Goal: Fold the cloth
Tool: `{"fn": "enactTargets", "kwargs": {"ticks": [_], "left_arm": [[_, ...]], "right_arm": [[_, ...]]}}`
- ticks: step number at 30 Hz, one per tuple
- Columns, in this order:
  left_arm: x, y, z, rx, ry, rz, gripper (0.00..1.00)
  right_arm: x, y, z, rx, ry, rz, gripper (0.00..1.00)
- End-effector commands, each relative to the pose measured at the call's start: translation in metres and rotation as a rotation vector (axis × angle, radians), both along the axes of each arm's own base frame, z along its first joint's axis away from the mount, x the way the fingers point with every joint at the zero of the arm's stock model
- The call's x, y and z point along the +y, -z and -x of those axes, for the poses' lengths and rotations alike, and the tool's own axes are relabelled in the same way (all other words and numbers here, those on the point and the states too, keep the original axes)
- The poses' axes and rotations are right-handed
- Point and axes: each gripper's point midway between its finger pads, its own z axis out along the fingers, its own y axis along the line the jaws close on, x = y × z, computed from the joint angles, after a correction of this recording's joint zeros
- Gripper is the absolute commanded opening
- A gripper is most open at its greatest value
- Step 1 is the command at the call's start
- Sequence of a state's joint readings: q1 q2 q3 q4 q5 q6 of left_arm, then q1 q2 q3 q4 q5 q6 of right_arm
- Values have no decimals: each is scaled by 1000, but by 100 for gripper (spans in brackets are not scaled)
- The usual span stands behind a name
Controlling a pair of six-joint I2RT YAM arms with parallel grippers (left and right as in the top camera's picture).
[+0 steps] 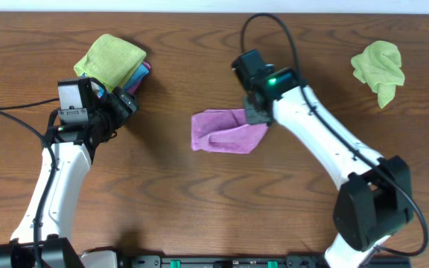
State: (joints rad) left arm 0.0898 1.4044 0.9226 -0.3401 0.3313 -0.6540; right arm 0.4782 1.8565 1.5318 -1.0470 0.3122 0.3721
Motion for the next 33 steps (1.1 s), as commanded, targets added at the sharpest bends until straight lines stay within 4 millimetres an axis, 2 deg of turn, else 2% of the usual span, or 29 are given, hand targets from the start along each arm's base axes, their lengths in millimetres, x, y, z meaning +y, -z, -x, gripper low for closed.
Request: {"fn": "enactTargets", "kwargs": {"ticks": [1,8,9,10,11,13,16,18,21,25,28,30,33], "left_arm": [[-1,-12,-3,-34,2,7,89],[-1,-14,-5,-44,2,7,89],[-1,-14,-5,-47,2,6,89],[-1,-14,-5,-47,2,7,89],[-1,-14,-5,-47,1,7,89],[-2,-15,-5,-44,-2,19,89],[-5,-16,-5,-46,5,40,89],[-8,-16,-5,-46,14,55,88],[-8,-17,-6,-50,8,59,88],[-8,-19,-7,-58,8,59,87],[-8,-19,-7,-58,8,58,88],[-8,-19,-7,-58,8,58,88],[-8,-19,-7,-57,9,59,88]], "right_arm": [[-37,-12,-12,-54,123,46,1],[-115,-18,-27,-86,305,118,2],[-129,-19,-28,-90,337,135,11],[-143,-20,-28,-92,369,150,34],[-155,-21,-26,-89,396,159,44],[-175,-20,-23,-79,446,163,51],[-190,-17,-19,-52,483,126,55],[-181,-11,-18,-2,410,47,55],[-148,-5,-16,65,266,-103,58],[-98,0,8,198,214,-329,63],[-68,-4,30,315,207,-498,73],[-54,-6,40,368,207,-585,78],[-46,3,58,446,232,-661,78]]}}
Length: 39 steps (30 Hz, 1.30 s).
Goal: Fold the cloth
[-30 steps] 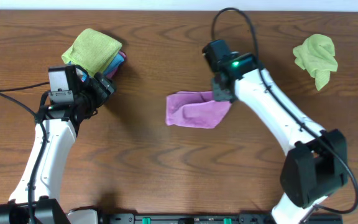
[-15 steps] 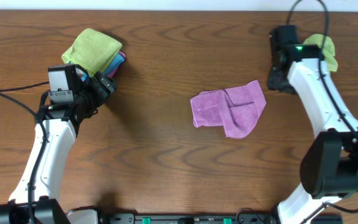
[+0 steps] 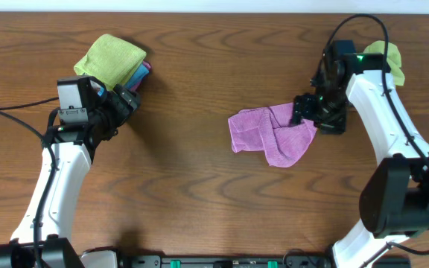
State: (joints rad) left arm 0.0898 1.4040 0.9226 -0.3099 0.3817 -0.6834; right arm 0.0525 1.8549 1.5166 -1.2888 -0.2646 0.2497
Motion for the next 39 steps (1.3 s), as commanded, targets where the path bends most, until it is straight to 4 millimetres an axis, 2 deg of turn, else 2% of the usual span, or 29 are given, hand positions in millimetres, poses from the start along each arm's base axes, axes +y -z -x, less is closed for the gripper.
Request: {"fn": "enactTargets", "kwargs": {"ticks": [1,5,12,19,26,29,31,32,33,34,35,39], "left_arm": [[0,-12,-2,-30,-2,4,88],[-1,-12,-2,-31,3,10,88],[-4,-13,-2,-32,16,24,88],[-5,-13,-2,-31,12,32,88],[-5,-13,-2,-31,12,32,88],[-5,-13,-2,-31,12,31,88],[-5,-13,-2,-31,12,31,88],[-5,-13,-2,-31,12,31,88],[-5,-13,-2,-31,12,31,88],[-5,-13,-2,-31,12,31,88],[-5,-13,-2,-31,12,31,88],[-5,-13,-2,-31,12,31,88]], "right_arm": [[28,-3,19,56,22,-208,78],[37,21,38,123,72,-329,78],[48,49,47,152,184,-438,78],[51,68,43,119,240,-454,77],[48,73,23,14,214,-439,75],[48,76,24,12,203,-414,66],[48,78,24,9,192,-392,48],[49,79,24,4,186,-384,43],[51,79,22,-8,169,-385,31],[54,79,21,-17,161,-387,12],[55,78,20,-25,155,-389,2],[57,67,21,-48,130,-395,1]]}}
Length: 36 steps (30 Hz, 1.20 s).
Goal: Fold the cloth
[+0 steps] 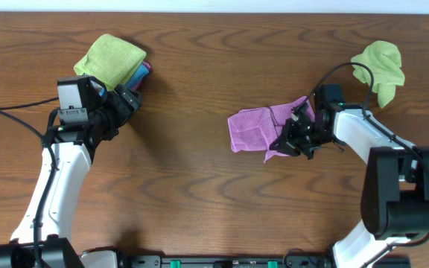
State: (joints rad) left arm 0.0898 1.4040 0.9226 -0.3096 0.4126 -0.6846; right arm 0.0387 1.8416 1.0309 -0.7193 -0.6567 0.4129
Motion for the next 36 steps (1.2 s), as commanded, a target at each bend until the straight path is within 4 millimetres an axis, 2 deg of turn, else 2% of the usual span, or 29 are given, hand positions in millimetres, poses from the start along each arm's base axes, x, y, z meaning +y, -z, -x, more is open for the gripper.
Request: {"fn": "enactTargets", "kwargs": {"ticks": [1,5,8,13,16,17,20,22,24,27,30,34,36], "left_arm": [[0,-12,-2,-29,-7,8,88],[0,-12,-2,-29,-8,7,88],[0,-12,-3,-31,-7,7,88],[0,-14,-5,-41,-7,6,88],[1,-15,-6,-51,-7,5,88],[1,-16,-7,-55,-7,4,88],[1,-17,-8,-63,-7,4,88],[1,-18,-9,-66,-7,4,88],[1,-18,-9,-66,-7,4,88],[1,-18,-9,-66,-7,4,88],[1,-18,-9,-66,-7,4,88],[1,-18,-9,-67,-7,3,88],[1,-18,-9,-67,-7,3,88]], "right_arm": [[2,-20,1,-59,-30,0,2],[-5,-53,10,-122,-39,45,1],[-16,-73,29,-127,-33,115,2],[-30,-93,76,-38,-40,197,1],[-42,-94,97,25,-47,271,2],[-46,-93,104,51,-49,293,4],[-51,-94,127,148,-66,319,27],[-52,-96,139,196,-79,321,33],[-52,-97,146,226,-87,322,35],[-52,-96,143,201,-104,320,36],[-51,-94,129,120,-139,315,40],[-49,-91,93,-82,-206,316,55],[-46,-91,69,-191,-218,320,59]]}}
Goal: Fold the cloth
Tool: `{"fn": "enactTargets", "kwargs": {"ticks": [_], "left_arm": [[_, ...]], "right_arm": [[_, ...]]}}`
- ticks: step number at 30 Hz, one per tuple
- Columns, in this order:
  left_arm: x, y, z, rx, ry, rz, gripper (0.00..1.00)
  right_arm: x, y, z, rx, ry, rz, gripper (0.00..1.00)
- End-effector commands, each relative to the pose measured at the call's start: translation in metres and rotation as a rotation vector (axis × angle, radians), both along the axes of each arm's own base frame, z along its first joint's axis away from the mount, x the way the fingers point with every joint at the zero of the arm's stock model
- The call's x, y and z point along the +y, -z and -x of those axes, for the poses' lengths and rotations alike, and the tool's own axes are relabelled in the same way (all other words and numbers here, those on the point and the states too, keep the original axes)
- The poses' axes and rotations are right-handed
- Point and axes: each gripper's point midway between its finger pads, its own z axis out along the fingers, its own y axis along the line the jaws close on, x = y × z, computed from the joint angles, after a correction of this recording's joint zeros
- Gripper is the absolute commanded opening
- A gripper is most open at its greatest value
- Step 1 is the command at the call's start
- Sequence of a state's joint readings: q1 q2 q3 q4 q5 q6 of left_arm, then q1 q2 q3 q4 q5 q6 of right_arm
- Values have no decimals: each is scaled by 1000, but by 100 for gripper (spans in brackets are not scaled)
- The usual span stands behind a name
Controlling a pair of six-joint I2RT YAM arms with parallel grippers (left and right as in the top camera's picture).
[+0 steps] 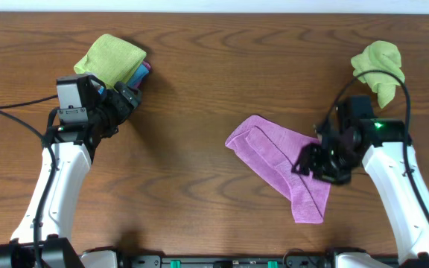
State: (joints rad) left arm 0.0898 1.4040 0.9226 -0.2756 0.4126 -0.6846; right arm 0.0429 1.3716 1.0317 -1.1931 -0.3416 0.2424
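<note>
The purple cloth [274, 160] lies spread in a long diagonal band at centre right, from its upper-left corner down to a narrow end near the front edge. A crease line runs along its length. My right gripper [304, 164] sits low at the cloth's right edge, its fingers closed on the fabric there. Far to the left, my left gripper [128, 99] rests open, its tips beside a stack of folded cloths and well away from the purple cloth.
A stack of folded cloths [112, 59], yellow-green on top with blue and pink beneath, sits at the back left. A crumpled yellow-green cloth [379, 67] lies at the back right, behind my right arm. Brown wooden table [199, 193] all round.
The purple cloth was bunched under my right gripper; now it lies stretched into a long diagonal band reaching toward the front. My right gripper has moved toward the front right. The left arm is unchanged.
At first my right gripper was on the crumpled purple cloth at the table's centre. Later the cloth sat further right, still bunched, with the gripper at its right side, then on top of it. Now the cloth lies spread out. The left arm stayed put throughout.
</note>
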Motion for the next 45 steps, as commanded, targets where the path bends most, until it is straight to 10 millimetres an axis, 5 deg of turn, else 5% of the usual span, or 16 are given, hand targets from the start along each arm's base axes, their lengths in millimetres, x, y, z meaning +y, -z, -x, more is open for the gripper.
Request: {"fn": "enactTargets", "kwargs": {"ticks": [1,8,14,24,32,40,45], "left_arm": [[0,-13,-3,-33,-7,7,88],[0,-13,-3,-32,-6,7,92],[-4,-14,-2,-33,9,24,95],[-5,-14,-2,-33,14,30,95],[-8,-15,-1,-35,30,46,95],[-8,-15,-1,-35,30,46,95],[-8,-15,-1,-35,30,46,95]], "right_arm": [[7,0,-23,-124,-101,1,60],[40,27,-73,-250,-228,-9,64],[69,60,-95,-276,-303,-20,65],[94,83,-111,-321,-357,-32,64],[89,98,-116,-317,-357,23,63],[96,98,-121,-346,-367,17,46],[104,96,-124,-372,-385,11,45]]}}
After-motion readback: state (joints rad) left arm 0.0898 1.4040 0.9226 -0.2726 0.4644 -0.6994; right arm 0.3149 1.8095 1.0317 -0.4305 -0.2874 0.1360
